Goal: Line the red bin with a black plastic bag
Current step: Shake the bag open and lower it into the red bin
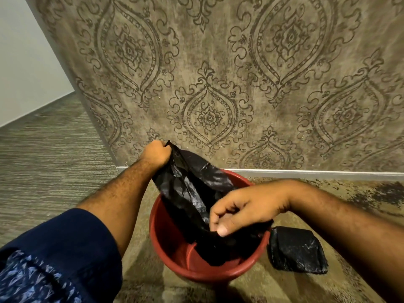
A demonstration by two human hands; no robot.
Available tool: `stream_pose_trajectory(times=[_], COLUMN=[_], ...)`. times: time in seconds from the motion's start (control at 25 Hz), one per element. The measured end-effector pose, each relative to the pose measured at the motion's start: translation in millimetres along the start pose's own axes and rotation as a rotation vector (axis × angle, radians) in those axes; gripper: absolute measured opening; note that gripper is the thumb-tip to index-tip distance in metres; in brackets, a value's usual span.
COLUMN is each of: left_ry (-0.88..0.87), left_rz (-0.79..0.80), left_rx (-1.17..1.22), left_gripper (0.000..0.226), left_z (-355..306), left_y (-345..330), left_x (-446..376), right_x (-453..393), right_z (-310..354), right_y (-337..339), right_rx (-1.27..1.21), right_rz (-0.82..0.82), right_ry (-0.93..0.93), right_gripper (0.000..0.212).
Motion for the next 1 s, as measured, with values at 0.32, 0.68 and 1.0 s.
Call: stream_pose_trajectory(times=[0.32,0.68,1.0], left_ry=[-0.137,-0.162,-0.209], left_rz=[0.071,-0.004,0.004], left_rx=[-0.077,0.141,0.336], left_gripper=[0.032,0.047,0.035], left_z=[-6.2,-8.1,-2.0], left_y=[-4.8,5.5,-7.5], left_x=[5.8,21.5,13.3], right_x=[13.1,24.0,50.7], right_z=[-64.0,-75.7,-88.3], right_y=[67.2,91.2,130.8], right_rx=[0.548,0.624,0.04], right_rz=[-0.819,-0.943,-1.226], right_ry=[-0.483,-0.491,-0.26], right_gripper=[0.086,0.03,0.051])
Point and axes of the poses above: each hand's wrist, its own x-axis away from the middle knuckle, its own y-axis out of the back of the hand, z = x × y, the point moved 6 cm from there along -x, towards the middle knuckle, and after that the axes turned 8 degrees about -x, right-handed, at the moved point
